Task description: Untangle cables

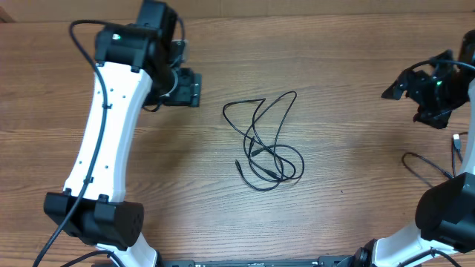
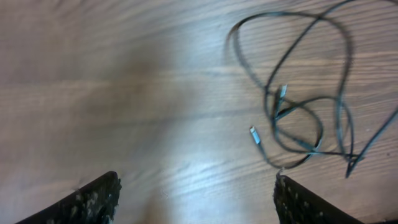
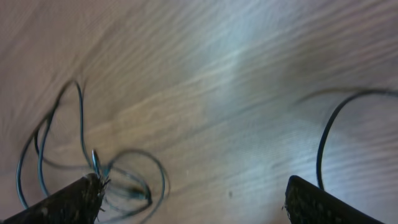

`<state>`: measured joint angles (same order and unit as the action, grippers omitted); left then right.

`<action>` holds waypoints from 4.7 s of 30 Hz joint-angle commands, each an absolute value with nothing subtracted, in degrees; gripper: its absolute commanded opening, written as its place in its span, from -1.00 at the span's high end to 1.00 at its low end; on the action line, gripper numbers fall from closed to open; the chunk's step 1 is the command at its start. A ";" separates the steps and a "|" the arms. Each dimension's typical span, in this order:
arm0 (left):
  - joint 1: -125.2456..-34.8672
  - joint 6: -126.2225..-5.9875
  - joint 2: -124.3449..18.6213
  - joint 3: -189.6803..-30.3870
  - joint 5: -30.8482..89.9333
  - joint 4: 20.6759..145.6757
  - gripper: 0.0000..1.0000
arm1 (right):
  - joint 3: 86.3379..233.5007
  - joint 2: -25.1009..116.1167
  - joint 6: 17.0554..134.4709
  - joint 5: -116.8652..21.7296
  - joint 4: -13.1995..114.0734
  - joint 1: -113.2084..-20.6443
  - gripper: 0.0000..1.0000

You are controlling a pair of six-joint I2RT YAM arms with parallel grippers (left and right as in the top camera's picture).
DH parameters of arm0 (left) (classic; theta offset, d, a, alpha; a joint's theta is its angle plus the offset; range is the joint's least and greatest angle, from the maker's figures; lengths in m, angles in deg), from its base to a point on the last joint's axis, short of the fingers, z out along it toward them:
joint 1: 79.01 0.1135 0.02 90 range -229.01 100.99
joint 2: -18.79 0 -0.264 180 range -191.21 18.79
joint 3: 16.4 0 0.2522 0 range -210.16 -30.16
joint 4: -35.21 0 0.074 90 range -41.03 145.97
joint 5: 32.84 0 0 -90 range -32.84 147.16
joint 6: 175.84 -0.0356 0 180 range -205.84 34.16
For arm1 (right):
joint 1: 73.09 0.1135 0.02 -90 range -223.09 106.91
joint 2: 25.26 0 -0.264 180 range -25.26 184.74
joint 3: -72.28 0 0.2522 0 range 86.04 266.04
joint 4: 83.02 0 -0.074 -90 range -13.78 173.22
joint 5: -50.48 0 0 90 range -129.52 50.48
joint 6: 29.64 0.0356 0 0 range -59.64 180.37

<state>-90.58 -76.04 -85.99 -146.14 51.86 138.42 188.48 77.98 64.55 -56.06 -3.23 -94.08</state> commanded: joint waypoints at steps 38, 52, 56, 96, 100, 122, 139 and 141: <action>-96.79 -70.38 -76.11 -118.34 33.35 106.55 -0.99 | 160.11 65.26 83.35 -50.73 33.84 -52.71 -0.73; -105.36 -70.38 -76.57 -111.52 38.13 96.63 -1.00 | 145.42 65.39 93.40 -50.11 51.98 -52.03 -0.05; -106.12 -70.36 -76.57 -110.34 38.29 94.49 -0.99 | 145.13 65.39 93.38 -49.50 51.98 -52.05 0.62; -97.38 -66.62 -84.81 -115.59 32.30 95.25 0.92 | 152.56 64.62 81.86 -43.71 42.97 -62.54 0.93; -88.96 -71.16 -82.31 -122.36 32.30 105.74 0.92 | 164.19 63.86 79.35 -30.03 31.06 -65.23 0.93; -85.97 -75.25 -77.20 -129.49 37.65 118.62 0.92 | 199.03 65.32 77.91 -15.97 14.36 -86.65 0.93; -92.70 -75.62 -77.20 -129.49 33.50 115.75 0.92 | 192.48 76.21 81.58 -20.78 12.53 -103.13 0.92; -94.27 -75.60 -77.20 -129.49 33.50 113.72 0.92 | 192.48 76.40 81.58 -20.96 11.89 -103.61 0.88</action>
<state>-91.91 -74.29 -78.27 -128.35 35.68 115.40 192.32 76.66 80.37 -20.26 12.15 -102.76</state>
